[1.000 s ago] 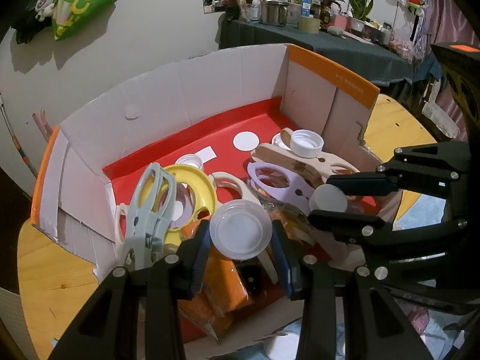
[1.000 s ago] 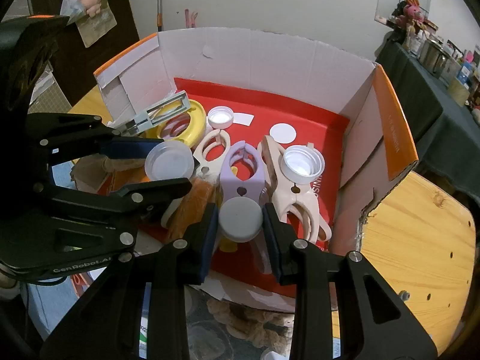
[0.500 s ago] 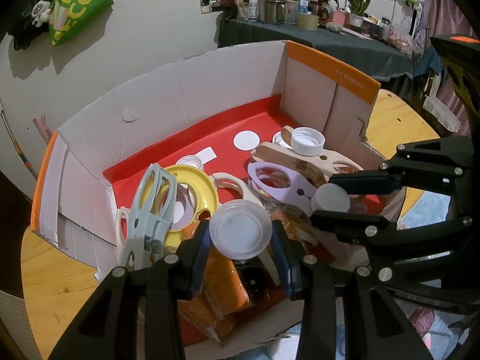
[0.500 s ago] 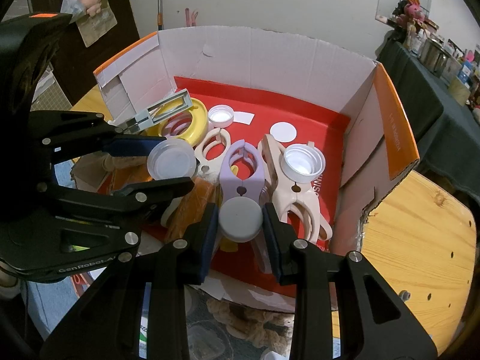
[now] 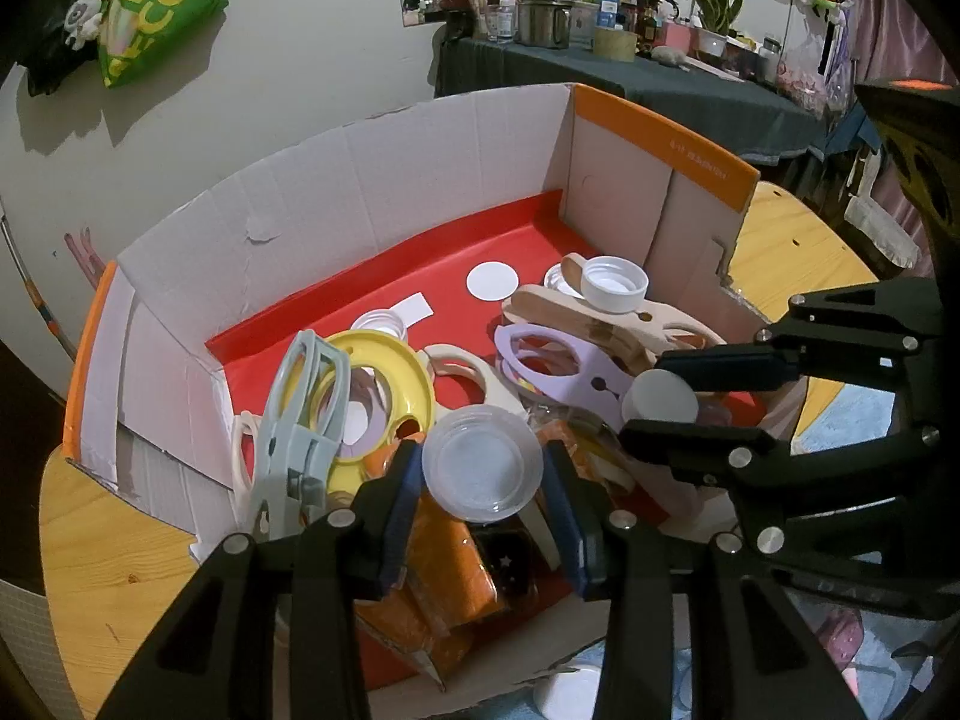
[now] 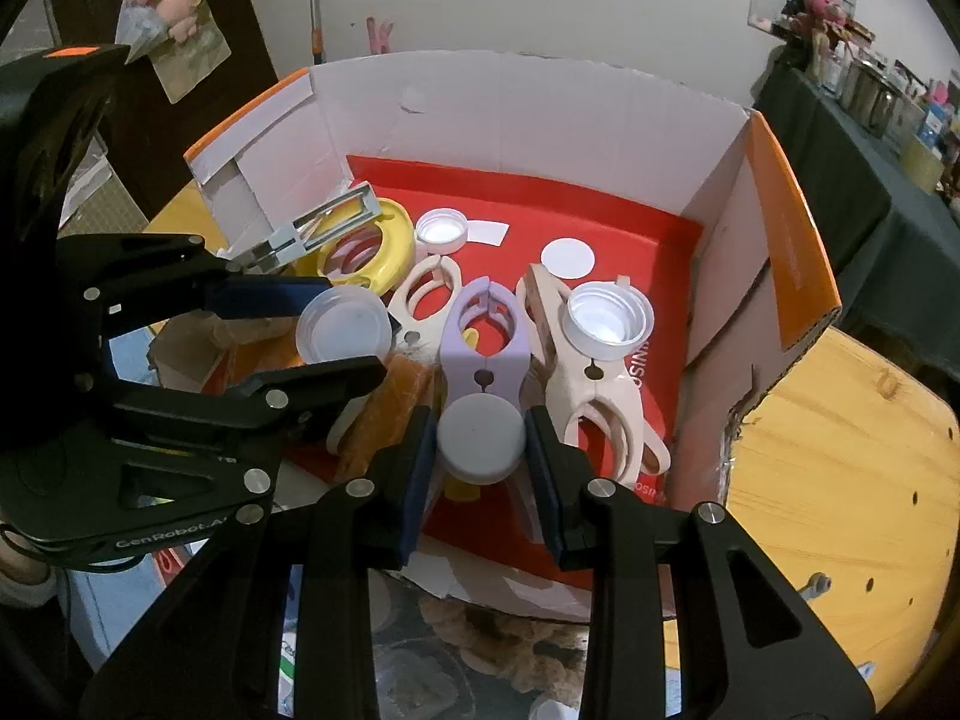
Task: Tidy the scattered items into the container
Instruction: 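Lower the held lid and cap down into the box, then open the left tool releasing the lid while the right tool releases the cap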
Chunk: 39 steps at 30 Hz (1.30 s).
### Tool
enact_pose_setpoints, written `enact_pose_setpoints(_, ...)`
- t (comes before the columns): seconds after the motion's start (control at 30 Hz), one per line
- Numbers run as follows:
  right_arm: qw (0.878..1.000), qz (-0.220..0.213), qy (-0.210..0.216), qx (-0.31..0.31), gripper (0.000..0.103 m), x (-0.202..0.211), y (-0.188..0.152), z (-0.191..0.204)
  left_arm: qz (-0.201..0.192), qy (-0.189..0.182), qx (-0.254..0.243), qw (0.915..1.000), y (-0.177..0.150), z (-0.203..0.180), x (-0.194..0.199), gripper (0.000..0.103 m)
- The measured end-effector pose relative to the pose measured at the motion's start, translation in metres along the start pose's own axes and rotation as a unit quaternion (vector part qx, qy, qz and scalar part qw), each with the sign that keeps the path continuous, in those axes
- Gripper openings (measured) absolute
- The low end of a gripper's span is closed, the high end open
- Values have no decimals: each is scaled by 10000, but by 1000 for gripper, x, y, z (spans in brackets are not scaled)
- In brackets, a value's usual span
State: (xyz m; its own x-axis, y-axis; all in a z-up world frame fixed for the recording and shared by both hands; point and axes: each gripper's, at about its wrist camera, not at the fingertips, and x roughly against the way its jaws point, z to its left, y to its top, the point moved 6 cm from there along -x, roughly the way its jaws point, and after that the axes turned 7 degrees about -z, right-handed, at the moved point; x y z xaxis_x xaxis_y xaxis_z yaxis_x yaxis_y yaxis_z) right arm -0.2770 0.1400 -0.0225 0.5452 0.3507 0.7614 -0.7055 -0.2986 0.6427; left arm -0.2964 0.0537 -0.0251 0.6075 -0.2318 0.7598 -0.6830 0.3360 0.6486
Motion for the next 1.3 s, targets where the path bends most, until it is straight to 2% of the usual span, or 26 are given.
enact_pose_setpoints(0.77, 10000, 12, -14, -46, 32, 2, 0, -2, -1, 82, -60, 9999, 2, 1, 1, 48)
enact_pose_setpoints(0.83, 10000, 8, -44, -51, 36, 1, 0, -4, -10, 141, -89, 9999, 2, 3, 2, 49)
enact_pose_setpoints(0.9, 9999, -9, -97, -63, 53, 2, 0, -7, -21, 172, -70, 9998, 2, 5, 2, 49)
enact_pose_setpoints(0.97, 9999, -38, -110, -88, 63, 2, 0, -9, -26, 51, 60, 10000, 3, 8, 2, 52)
enact_pose_setpoints(1.3, 10000, -38, -80, -27, 63, 1, -1, -6, -114, 96, 45, 9999, 6, 11, 8, 54)
